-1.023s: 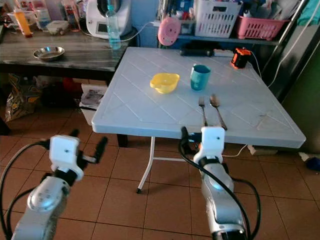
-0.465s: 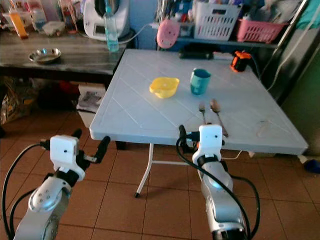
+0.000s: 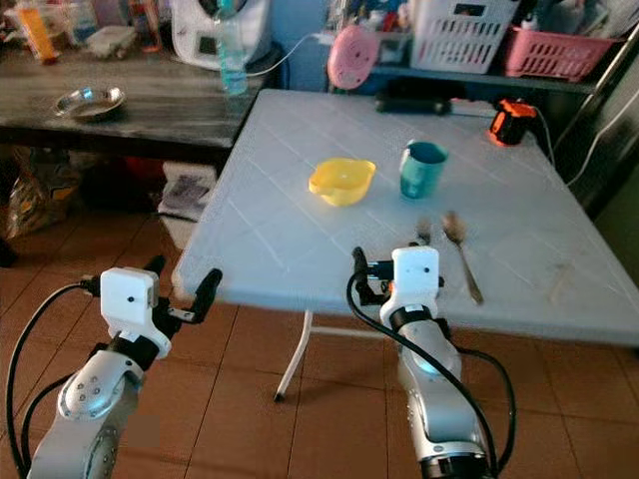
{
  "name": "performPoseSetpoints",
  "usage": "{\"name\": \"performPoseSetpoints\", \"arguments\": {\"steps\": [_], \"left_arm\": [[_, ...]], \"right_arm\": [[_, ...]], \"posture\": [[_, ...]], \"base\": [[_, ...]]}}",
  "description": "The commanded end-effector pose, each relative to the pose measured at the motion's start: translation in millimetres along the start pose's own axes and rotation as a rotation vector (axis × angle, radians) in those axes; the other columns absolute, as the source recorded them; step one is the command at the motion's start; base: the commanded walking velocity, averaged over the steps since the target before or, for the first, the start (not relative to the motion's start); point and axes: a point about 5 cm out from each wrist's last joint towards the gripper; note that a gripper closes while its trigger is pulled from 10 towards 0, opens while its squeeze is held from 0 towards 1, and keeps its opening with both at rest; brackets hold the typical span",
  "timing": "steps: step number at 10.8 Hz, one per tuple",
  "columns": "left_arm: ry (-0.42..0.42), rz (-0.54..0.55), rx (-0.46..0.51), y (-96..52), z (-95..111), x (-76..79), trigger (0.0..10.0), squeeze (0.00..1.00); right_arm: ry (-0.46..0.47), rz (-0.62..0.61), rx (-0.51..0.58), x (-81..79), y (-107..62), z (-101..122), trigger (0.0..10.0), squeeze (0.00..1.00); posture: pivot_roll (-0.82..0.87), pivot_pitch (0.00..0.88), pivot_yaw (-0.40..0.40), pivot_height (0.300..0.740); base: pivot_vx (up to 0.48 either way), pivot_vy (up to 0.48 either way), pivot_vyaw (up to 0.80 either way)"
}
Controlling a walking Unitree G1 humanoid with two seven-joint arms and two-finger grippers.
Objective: Setting the table
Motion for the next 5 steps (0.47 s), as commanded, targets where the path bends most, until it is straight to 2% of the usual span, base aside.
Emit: {"name": "performPoseSetpoints", "arguments": {"steps": [1,5], "left_arm": [[0.002,0.0,-0.003,-0.8,-1.5,-0.7,10.0,0.0],[0.001,-0.01,-0.009,-2.6,-3.7,1.5,10.0,0.0]], "right_arm": [[-0.007,0.005,0.02,-0.1,3.2,4.8,10.0,0.0],[-0.015,0.02,0.027,-1.5,5.3,6.1,10.0,0.0]], "posture": [[0.13,0.0,-0.043,0.74],[0.14,0.0,-0.052,0.74]], "base": [[0.398,0.0,0.0],[0.402,0.0,0.0]]}}
Point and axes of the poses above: a point about 5 cm out from each wrist's last joint towards the gripper, its own y axis pointing out of the wrist towards the gripper, its own z axis along the axis of the wrist's last joint, x = y × z, and after that the axes turned 5 degrees about -y, right-handed
